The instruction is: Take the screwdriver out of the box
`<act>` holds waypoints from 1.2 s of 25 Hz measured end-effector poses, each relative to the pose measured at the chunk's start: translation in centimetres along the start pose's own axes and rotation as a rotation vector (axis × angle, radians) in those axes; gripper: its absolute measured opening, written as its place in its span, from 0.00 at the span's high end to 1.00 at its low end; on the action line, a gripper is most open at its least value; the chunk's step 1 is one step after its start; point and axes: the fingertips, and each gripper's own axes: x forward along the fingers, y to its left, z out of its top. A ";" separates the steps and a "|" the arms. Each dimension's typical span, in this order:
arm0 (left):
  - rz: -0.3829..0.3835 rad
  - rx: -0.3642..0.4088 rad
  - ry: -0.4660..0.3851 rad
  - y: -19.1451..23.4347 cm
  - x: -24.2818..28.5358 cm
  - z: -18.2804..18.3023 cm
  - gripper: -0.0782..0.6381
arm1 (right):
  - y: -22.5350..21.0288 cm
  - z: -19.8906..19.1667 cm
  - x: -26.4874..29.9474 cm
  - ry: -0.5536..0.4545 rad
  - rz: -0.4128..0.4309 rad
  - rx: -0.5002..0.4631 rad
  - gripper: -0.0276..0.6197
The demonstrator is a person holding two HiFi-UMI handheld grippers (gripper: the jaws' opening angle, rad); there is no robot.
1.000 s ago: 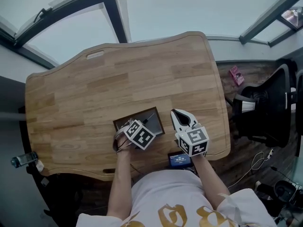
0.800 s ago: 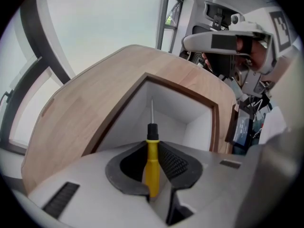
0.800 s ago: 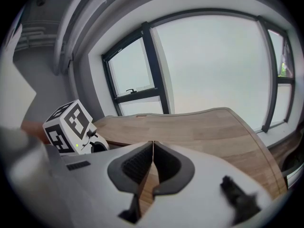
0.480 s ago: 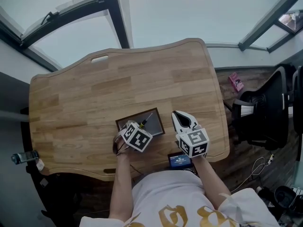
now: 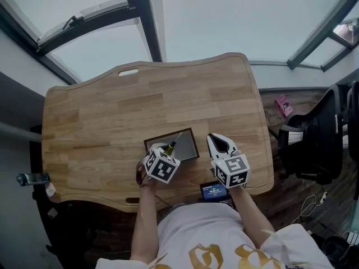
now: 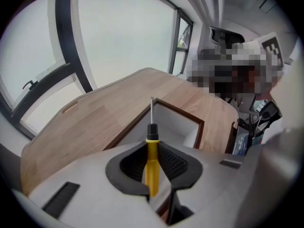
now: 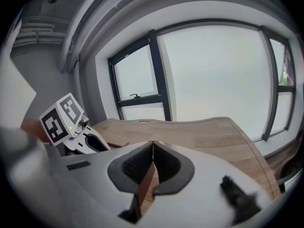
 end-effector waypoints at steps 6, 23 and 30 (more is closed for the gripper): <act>0.028 -0.117 -0.147 0.7 -1.9 1.1 0.78 | 0.2 0.8 -1.0 -0.034 -0.024 -0.009 0.91; -0.004 -0.358 -0.527 0.5 -8.6 2.8 0.78 | 2.7 2.1 -3.7 -0.095 -0.033 -0.056 0.91; 0.004 -0.404 -0.618 0.0 -10.6 2.9 0.78 | 3.1 2.4 -5.1 -0.113 -0.057 -0.060 0.91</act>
